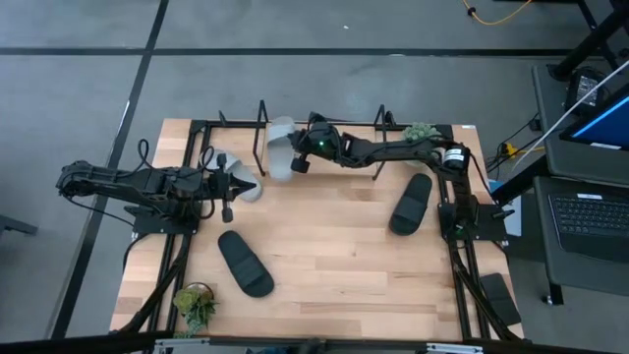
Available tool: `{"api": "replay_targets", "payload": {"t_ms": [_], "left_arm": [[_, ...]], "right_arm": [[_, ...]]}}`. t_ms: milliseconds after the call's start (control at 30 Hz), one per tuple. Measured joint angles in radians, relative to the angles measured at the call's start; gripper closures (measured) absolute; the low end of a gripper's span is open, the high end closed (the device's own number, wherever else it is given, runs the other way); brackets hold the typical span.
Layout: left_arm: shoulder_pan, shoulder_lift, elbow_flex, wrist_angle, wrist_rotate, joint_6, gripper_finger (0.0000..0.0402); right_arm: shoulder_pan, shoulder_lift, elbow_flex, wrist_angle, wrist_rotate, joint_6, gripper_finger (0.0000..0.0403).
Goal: Pick and place slides into the shelf
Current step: Put the right gray slide on the shelf
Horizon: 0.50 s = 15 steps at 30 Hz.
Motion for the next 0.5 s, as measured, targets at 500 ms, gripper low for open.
{"api": "replay_targets", "payload": {"t_ms": [500], "left_arm": [[0.000,0.000,0.000,0.000,0.000,0.000,0.0401]], "right_arm": [[-0.027,0.050,-0.001,0.066,0.000,0.050,0.0402]]}}
